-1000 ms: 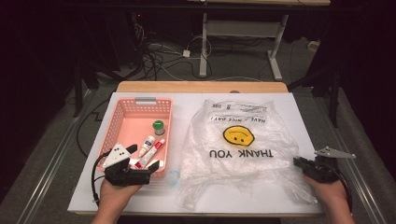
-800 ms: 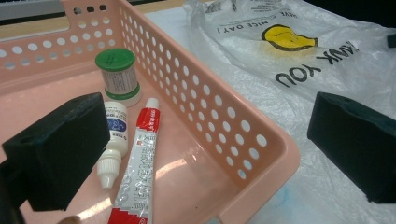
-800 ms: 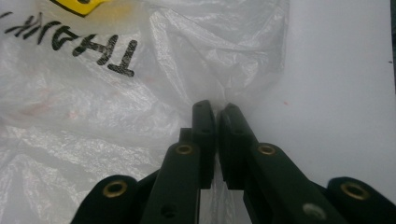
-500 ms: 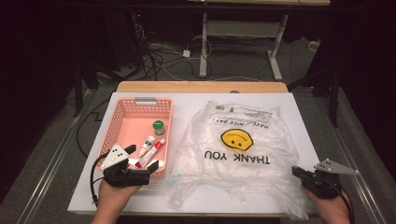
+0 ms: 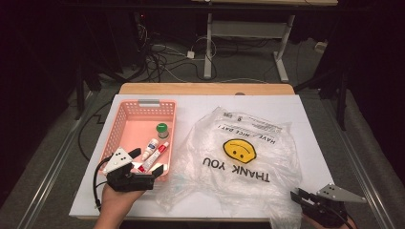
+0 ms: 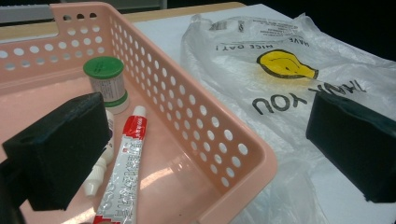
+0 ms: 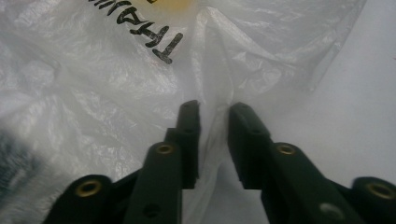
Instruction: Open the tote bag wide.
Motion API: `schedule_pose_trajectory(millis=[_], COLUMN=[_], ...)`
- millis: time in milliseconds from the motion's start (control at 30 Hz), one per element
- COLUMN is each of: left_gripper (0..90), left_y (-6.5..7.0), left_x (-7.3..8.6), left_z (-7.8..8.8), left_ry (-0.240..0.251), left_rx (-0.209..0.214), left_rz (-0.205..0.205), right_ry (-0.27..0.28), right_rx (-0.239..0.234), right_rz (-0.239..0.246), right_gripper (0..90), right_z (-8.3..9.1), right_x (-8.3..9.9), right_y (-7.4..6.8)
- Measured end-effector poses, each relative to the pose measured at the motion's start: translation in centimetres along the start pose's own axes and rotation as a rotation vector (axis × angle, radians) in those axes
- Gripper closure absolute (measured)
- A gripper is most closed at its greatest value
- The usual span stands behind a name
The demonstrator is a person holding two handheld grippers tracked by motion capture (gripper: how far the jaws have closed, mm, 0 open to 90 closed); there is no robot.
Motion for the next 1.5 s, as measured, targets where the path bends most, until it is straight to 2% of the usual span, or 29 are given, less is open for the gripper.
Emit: schedule_pose_trajectory(millis=[67, 133, 200, 300, 333, 433, 500, 533, 600, 633, 667, 700, 733, 767, 800, 833, 867, 900, 933, 967, 1000, 1033, 1200, 1267, 1333, 1400, 1433, 1467, 1500], left_gripper=[0.0, 0.0, 0.0, 0.0, 0.0, 0.0, 0.0, 0.0, 0.0, 0.0, 0.0, 0.0, 0.0, 0.0, 0.0, 0.0, 0.0, 0.0, 0.0, 0.0, 0.0, 0.0, 0.0, 0.0, 0.0, 0.0, 0.0, 0.0, 0.0], left_y=[-0.1, 0.0, 0.1, 0.2, 0.2, 0.2, 0.2, 0.3, 0.3, 0.3, 0.3, 0.3, 0.1, 0.1, 0.0, -0.1, -0.2, -0.2, -0.3, -0.3, -0.3, -0.3, -0.2, -0.2, -0.3, -0.3, -0.3, -0.3, -0.3], left_x=[0.0, 0.1, 0.0, 0.0, 0.0, 0.1, 0.1, 0.0, -0.1, -0.1, -0.2, -0.2, -0.1, -0.1, 0.0, 0.0, 0.1, 0.1, 0.1, 0.1, 0.0, 0.0, 0.0, 0.1, 0.2, 0.2, 0.2, 0.2, 0.2], left_z=[-0.1, -0.1, -0.2, -0.2, -0.3, -0.4, -0.5, -0.5, -0.4, -0.4, -0.2, -0.2, 0.0, 0.0, 0.0, 0.0, 0.1, 0.1, 0.2, 0.2, 0.2, 0.3, 0.2, 0.2, 0.1, 0.0, 0.0, 0.0, 0.0], left_ry=[-0.018, -0.023, -0.023, -0.026, -0.031, -0.045, -0.047, -0.054, -0.052, -0.047, -0.047, -0.038, -0.024, -0.024, -0.023, -0.021, -0.019, -0.018, -0.015, -0.011, -0.009, -0.009, -0.009, -0.009, -0.016, -0.014, -0.014, -0.015, -0.018], left_rx=[-0.005, -0.005, -0.001, -0.015, -0.015, -0.031, -0.014, 0.004, -0.006, 0.001, -0.002, -0.004, -0.014, -0.014, -0.009, -0.01, -0.013, -0.015, -0.016, -0.017, -0.017, -0.017, -0.018, -0.02, -0.021, -0.014, -0.014, -0.014, -0.02], left_rz=[-0.011, -0.014, -0.029, -0.042, -0.04, -0.042, -0.045, -0.03, -0.024, -0.02, -0.019, -0.021, -0.019, -0.019, -0.013, -0.01, -0.01, -0.011, -0.009, -0.009, -0.011, -0.014, -0.028, -0.024, -0.027, -0.022, -0.022, -0.023, -0.025], right_ry=[0.038, 0.083, 0.09, 0.11, 0.128, 0.124, 0.122, 0.117, 0.102, 0.102, 0.086, 0.082, 0.071, 0.071, 0.055, 0.055, 0.031, 0.031, 0.02, 0.02, -0.003, -0.008, -0.02, -0.025, -0.059, -0.077, -0.092, -0.092, -0.094], right_rx=[0.009, 0.01, 0.028, 0.022, 0.03, 0.036, 0.045, 0.048, 0.063, 0.063, 0.072, 0.08, 0.075, 0.075, 0.077, 0.077, 0.078, 0.078, 0.068, 0.068, 0.068, 0.064, 0.055, 0.05, 0.047, 0.039, 0.051, 0.051, 0.073], right_rz=[-0.027, -0.03, -0.025, -0.036, -0.036, -0.032, -0.039, -0.044, -0.05, -0.05, -0.074, -0.079, -0.086, -0.086, -0.105, -0.105, -0.114, -0.114, -0.122, -0.122, -0.132, -0.134, -0.131, -0.129, -0.1, -0.1, -0.082, -0.082, -0.03], right_gripper=[58.3, 54.1, 51.6, 48.3, 46.9, 45.2, 43.1, 41.7, 40.3, 40.3, 38.1, 37.9, 36.7, 36.7, 36.6, 36.6, 36.5, 36.5, 36.5, 36.5, 35.0, 35.0, 33.4, 33.4, 34.9, 35.4, 41.2, 41.2, 51.3], right_z=[0.6, 0.8, 0.8, 0.6, 0.2, -0.6, -2.4, -3.1, -4.8, -4.8, -6.5, -7.3, -8.1, -8.1, -9.6, -9.6, -11.1, -11.1, -12.3, -12.3, -13.6, -14.2, -16.4, -16.7, -17.8, -18.1, -18.3, -18.3, -18.2], right_x=[-0.5, -1.1, -1.8, -2.7, -3.7, -4.6, -6.1, -6.5, -7.3, -7.3, -8.0, -8.4, -8.7, -8.7, -9.3, -9.3, -9.9, -9.9, -10.3, -10.3, -10.8, -11.0, -12.4, -12.5, -12.3, -12.1, -11.9, -11.9, -11.8], right_y=[0.5, 1.1, 1.7, 2.4, 2.9, 3.4, 4.8, 5.3, 6.2, 6.2, 7.1, 7.4, 7.8, 7.8, 8.4, 8.4, 8.9, 8.9, 9.2, 9.2, 9.7, 9.8, 10.3, 10.3, 10.1, 10.1, 10.0, 10.0, 9.5])
Point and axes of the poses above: each handheld gripper's, and its own axes: z roughly backward along the jaws, x roughly out of its underside, y roughly to its right, the point moved 2 cm from there along -z, roughly forward along the jaws, and after that the axes turned 12 degrees about x, right-handed, at the moved point
